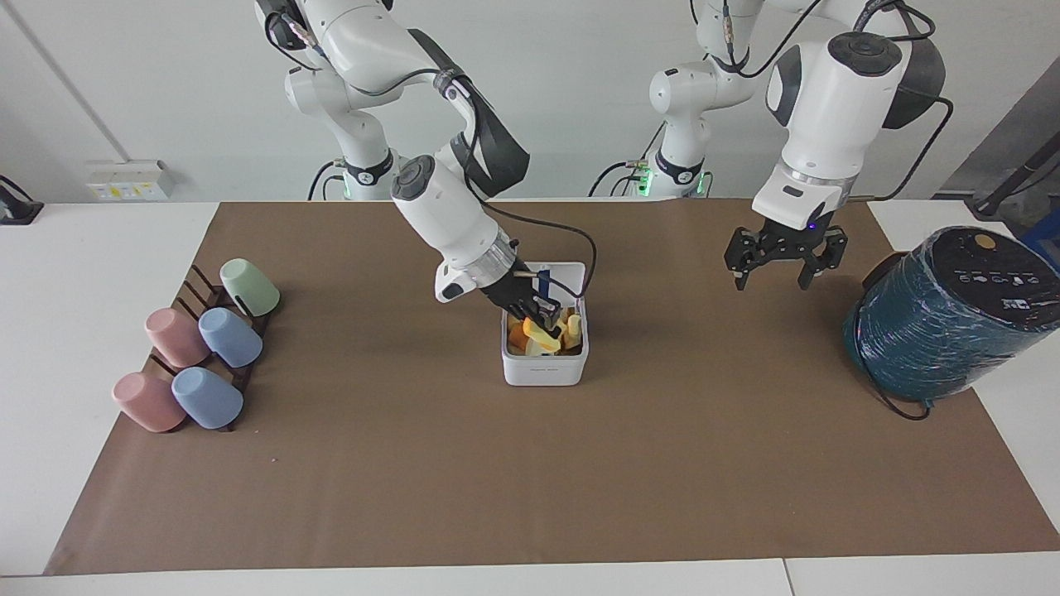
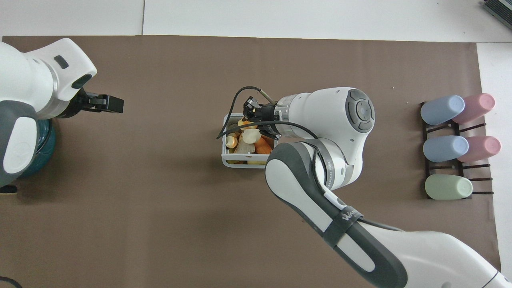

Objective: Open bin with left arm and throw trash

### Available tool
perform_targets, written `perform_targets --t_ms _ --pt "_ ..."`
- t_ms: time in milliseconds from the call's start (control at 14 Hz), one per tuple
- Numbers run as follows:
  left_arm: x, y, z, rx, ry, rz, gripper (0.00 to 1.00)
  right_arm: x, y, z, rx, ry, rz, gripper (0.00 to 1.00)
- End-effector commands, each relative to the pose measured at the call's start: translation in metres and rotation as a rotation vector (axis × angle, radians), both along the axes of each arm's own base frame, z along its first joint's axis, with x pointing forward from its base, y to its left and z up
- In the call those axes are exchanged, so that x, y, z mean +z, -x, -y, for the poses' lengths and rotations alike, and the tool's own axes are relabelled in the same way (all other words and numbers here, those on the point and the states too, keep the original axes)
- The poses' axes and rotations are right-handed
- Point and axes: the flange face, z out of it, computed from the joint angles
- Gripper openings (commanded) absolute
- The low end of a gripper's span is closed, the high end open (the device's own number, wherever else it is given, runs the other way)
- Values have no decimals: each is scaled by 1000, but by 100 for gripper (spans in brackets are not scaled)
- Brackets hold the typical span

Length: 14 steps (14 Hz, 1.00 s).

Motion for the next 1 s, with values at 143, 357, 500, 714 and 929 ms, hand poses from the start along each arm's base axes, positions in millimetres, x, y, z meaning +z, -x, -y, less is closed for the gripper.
perform_targets --t_ms 143,357,500,714,929 --pt "34 1 -32 -41 -7 -49 100 -8 21 -11 1 -5 -16 52" --pt "47 0 -56 -41 28 -68 100 -8 22 -11 0 -4 -18 100" --pt "54 4 -62 -49 49 -69 100 -7 20 -10 -3 -6 -14 100" --pt "54 22 -67 -40 47 -87 100 -2 17 -7 -8 -10 -7 100" --pt "52 29 -74 -30 44 -127 100 21 15 2 -1 -2 27 100"
